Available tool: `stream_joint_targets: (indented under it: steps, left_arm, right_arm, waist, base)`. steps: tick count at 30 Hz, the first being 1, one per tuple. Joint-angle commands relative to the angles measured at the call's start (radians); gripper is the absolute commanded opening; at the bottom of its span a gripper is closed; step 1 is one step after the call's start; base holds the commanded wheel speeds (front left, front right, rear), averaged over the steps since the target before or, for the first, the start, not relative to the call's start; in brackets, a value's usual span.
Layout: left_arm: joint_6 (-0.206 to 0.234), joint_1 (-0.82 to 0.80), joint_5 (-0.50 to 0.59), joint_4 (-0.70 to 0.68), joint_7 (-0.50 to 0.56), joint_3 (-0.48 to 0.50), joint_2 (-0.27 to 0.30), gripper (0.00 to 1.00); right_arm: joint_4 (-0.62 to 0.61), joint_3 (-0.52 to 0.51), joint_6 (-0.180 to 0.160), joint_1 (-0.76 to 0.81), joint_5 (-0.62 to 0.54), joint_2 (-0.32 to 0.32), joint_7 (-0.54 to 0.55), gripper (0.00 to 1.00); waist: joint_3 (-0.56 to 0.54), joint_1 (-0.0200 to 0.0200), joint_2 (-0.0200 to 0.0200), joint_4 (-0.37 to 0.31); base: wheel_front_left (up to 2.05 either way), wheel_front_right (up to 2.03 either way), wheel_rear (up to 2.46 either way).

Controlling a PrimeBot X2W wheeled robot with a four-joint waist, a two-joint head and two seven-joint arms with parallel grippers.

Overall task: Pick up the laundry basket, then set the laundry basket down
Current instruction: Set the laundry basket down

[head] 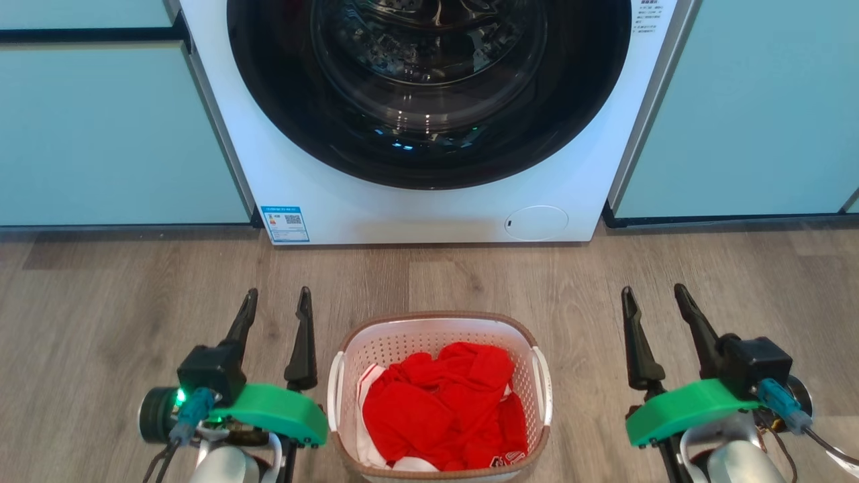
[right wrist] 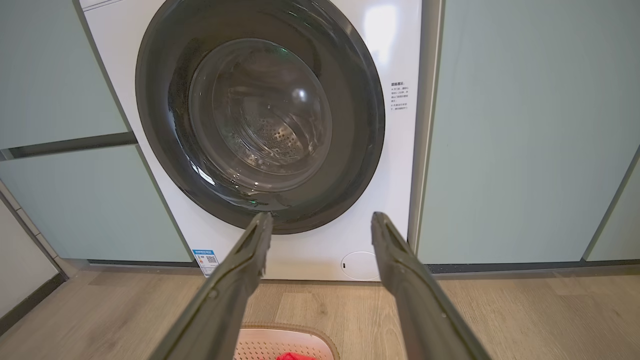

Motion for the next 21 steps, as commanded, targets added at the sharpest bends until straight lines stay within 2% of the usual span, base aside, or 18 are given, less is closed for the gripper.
stream_joint_targets:
  steps: [1, 21]
  left_arm:
    - [-0.006, -0.028, -0.007, -0.034, -0.006, 0.035, -0.003, 1.00]
    - [-0.026, -0.026, -0.043, -0.015, -0.006, 0.045, -0.004, 1.00]
  right_arm:
    - [-0.029, 0.022, 0.006, -0.030, 0.008, -0.001, -0.013, 1.00]
    - [-0.024, 0.021, 0.006, -0.033, 0.022, -0.001, -0.013, 1.00]
  waist:
    - [0.001, 0.0000, -0.0001, 0.000]
    - [0.005, 0.0000, -0.0001, -0.012]
  base:
    - [0.00, 0.00, 0.00]
    - [0.00, 0.00, 0.00]
